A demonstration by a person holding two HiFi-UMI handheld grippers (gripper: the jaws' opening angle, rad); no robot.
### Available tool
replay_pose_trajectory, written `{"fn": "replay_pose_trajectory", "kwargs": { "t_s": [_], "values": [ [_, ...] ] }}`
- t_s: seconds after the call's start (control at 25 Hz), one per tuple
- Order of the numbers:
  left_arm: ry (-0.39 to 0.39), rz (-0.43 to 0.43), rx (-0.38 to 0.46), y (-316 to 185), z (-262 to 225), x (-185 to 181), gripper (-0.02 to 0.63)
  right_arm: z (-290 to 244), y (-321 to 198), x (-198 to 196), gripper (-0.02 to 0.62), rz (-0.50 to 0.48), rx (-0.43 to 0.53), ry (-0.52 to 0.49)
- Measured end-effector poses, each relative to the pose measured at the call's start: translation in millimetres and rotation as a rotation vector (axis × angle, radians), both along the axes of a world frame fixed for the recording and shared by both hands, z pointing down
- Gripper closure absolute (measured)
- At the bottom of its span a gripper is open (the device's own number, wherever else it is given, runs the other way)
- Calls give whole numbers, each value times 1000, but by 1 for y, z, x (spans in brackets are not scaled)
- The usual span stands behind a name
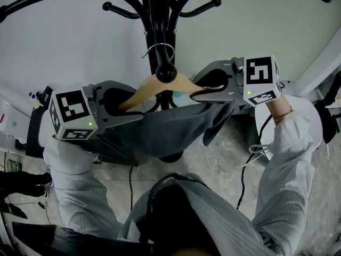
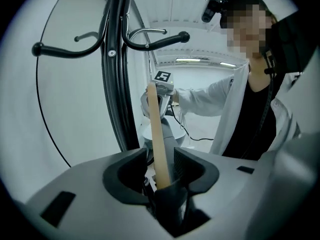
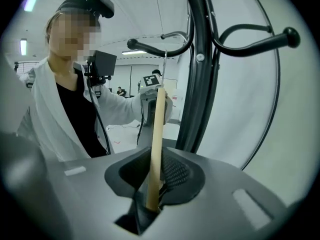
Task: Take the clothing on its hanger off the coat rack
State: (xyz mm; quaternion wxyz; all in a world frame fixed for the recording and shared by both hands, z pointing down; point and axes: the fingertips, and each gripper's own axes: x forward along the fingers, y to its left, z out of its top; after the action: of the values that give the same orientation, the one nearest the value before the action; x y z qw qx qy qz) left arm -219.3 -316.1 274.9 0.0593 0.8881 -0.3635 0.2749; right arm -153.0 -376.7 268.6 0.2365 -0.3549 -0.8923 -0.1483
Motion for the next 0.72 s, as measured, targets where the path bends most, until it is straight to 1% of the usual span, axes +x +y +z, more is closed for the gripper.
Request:
{"fn": "replay_pose_trajectory", "kwargs": {
  "t_s": [0.04,0.08,0.12,0.2,0.32,0.56,0.72],
  "values": [
    [14,7,-15,1,0,1,453,0,0,0,532,1,-30,8],
    [26,10,-24,2,0,1,527,-1,1,0,534,4,-66,18],
    [39,10,-32,2,0,0,561,-1,2,0,537,4,-101,28],
    [69,13,-54,1,0,-1,568,0,5,2,537,-7,-146,38],
    [77,9,-60,1,-1,-2,571,1,8,2,538,-10,-151,32],
    [33,-31,-35,2,-2,-2,571,3,6,0,540,27,-102,22],
    [-5,-39,-2,7,-19,8,571,-12,10,10,540,31,-61,-17]
  ]
}}
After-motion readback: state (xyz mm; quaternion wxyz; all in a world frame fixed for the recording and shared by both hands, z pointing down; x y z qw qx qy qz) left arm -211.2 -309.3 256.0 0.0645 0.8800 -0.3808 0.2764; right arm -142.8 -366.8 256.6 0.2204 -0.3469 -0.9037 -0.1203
